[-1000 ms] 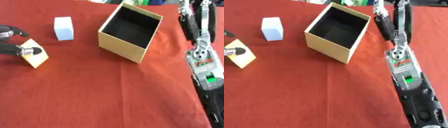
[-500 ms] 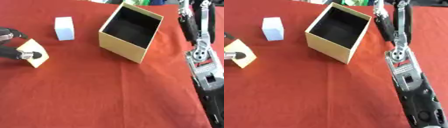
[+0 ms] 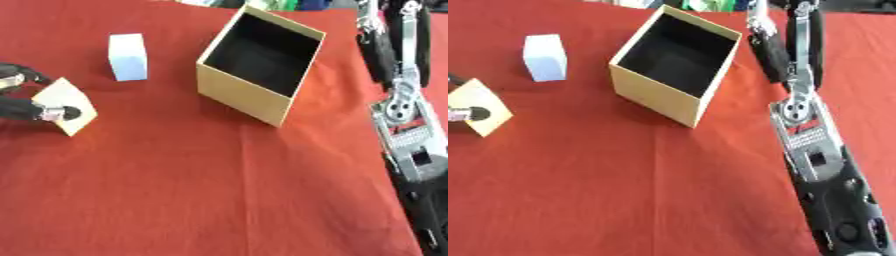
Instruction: Pick up objects on the table and place them in the box.
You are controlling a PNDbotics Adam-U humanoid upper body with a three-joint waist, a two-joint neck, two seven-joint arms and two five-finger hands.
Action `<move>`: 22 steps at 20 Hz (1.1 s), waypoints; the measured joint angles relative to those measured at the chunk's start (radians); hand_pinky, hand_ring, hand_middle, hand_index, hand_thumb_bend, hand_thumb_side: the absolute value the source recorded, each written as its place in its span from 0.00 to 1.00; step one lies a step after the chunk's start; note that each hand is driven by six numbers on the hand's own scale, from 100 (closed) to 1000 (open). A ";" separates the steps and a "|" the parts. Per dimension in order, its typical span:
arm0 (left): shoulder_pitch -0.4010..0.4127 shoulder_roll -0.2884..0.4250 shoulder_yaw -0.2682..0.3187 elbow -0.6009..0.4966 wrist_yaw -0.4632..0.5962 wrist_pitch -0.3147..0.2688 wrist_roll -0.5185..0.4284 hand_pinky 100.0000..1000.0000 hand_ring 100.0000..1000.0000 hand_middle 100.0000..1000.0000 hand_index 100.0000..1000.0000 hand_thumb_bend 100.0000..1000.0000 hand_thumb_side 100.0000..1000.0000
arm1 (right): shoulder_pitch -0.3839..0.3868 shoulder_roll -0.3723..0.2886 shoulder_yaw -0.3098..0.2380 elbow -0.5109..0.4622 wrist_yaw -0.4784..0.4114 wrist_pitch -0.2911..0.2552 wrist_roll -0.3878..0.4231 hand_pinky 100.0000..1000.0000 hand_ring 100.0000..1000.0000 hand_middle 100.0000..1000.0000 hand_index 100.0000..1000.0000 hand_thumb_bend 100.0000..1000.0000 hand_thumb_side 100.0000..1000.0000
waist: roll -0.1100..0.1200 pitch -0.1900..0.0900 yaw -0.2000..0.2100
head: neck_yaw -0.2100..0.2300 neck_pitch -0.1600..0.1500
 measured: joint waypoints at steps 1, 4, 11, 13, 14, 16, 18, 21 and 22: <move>0.000 -0.001 0.000 0.005 0.000 -0.001 0.001 0.82 1.00 0.91 0.95 0.61 0.92 | 0.000 0.000 0.000 0.000 -0.001 0.000 0.000 0.77 0.72 0.68 1.00 0.00 0.81 | -0.001 0.000 -0.001 | 0.000 0.000; 0.000 -0.005 0.000 0.019 -0.008 -0.003 0.004 0.82 0.99 0.89 0.93 0.61 0.90 | 0.000 0.000 0.000 0.000 -0.005 0.000 0.000 0.77 0.72 0.68 1.00 0.00 0.81 | -0.001 0.000 -0.001 | 0.000 0.000; 0.000 -0.019 0.000 0.054 -0.038 -0.009 0.017 0.80 0.97 0.87 0.89 0.62 0.89 | 0.000 0.001 0.000 0.000 -0.006 -0.001 -0.001 0.77 0.72 0.68 1.00 0.00 0.81 | -0.001 0.000 -0.005 | 0.001 0.000; 0.000 -0.022 0.000 0.065 -0.048 -0.011 0.021 0.78 0.96 0.84 0.86 0.61 0.89 | 0.000 0.001 0.000 0.000 -0.006 -0.001 -0.001 0.77 0.72 0.68 1.00 0.00 0.81 | -0.001 0.000 -0.005 | 0.001 0.000; -0.001 -0.024 0.000 0.069 -0.052 -0.012 0.025 0.78 0.95 0.83 0.85 0.61 0.89 | 0.000 0.001 0.000 0.000 -0.006 -0.001 -0.001 0.77 0.72 0.68 1.00 0.00 0.81 | -0.001 0.000 -0.005 | 0.001 0.000; -0.003 -0.027 0.001 0.076 -0.058 -0.010 0.034 0.77 0.94 0.80 0.82 0.59 0.89 | 0.001 0.001 0.000 0.000 -0.006 -0.001 -0.001 0.77 0.72 0.68 1.00 0.00 0.81 | -0.001 0.000 -0.006 | 0.002 0.000; -0.007 -0.029 0.001 0.082 -0.063 -0.007 0.045 0.76 0.93 0.75 0.78 0.57 0.89 | 0.001 0.001 0.000 0.000 -0.007 -0.001 -0.001 0.77 0.72 0.68 1.00 0.00 0.81 | -0.001 0.000 -0.006 | 0.004 0.000; -0.010 -0.036 0.004 0.089 -0.068 -0.002 0.062 0.75 0.90 0.67 0.71 0.50 0.91 | 0.001 0.001 0.000 0.000 -0.009 -0.001 -0.001 0.77 0.72 0.68 1.00 0.00 0.81 | -0.001 0.000 -0.007 | 0.005 0.000; -0.010 -0.036 0.005 0.091 -0.068 0.000 0.067 0.75 0.89 0.66 0.70 0.50 0.91 | 0.001 0.001 0.000 0.000 -0.010 -0.001 -0.001 0.77 0.72 0.68 1.00 0.00 0.81 | -0.001 0.000 -0.007 | 0.005 0.000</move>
